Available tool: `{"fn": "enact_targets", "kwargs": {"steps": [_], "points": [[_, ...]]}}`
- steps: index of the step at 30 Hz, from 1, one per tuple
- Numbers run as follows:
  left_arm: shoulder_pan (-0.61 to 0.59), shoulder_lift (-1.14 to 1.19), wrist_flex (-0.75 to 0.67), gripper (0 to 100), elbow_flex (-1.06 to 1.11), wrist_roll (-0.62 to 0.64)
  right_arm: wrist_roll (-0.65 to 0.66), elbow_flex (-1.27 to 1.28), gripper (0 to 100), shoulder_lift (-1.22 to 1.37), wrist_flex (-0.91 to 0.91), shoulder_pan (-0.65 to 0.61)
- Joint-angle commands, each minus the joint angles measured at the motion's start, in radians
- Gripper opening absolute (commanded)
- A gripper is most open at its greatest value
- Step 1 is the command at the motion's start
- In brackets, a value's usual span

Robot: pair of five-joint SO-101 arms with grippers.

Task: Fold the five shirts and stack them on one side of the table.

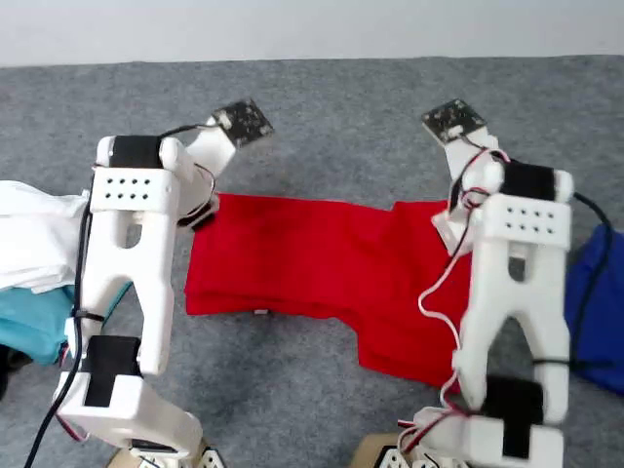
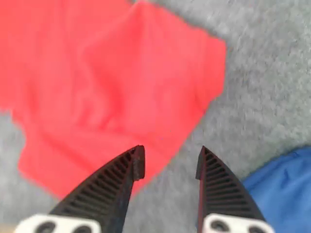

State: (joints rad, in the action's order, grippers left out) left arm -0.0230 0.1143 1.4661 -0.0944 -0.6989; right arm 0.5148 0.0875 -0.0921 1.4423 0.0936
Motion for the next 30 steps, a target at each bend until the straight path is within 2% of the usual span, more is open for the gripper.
{"fn": "enact_targets", "kwargs": {"steps": [1,4,8,17,22,30], "points": [[0.002,0.052,-0.230,0,0.021,0.135,-0.103,-0.044,11.1,0.094,-0.130,-0.010],[0.000,0.161,-0.334,1,0.022,0.241,-0.129,-0.077,1.0,0.193,-0.205,-0.008],[0.009,0.258,-0.399,1,0.022,0.377,-0.132,-0.146,1.0,0.297,-0.222,-0.010],[0.060,0.390,-0.430,1,0.010,0.413,-0.130,-0.313,0.9,0.550,-0.255,-0.004],[0.060,0.453,-0.345,1,-0.088,0.410,-0.127,-0.430,0.9,0.699,-0.249,0.004],[-0.009,0.621,-0.092,1,-0.312,0.408,-0.126,-0.552,0.9,0.808,-0.246,0.091]]}}
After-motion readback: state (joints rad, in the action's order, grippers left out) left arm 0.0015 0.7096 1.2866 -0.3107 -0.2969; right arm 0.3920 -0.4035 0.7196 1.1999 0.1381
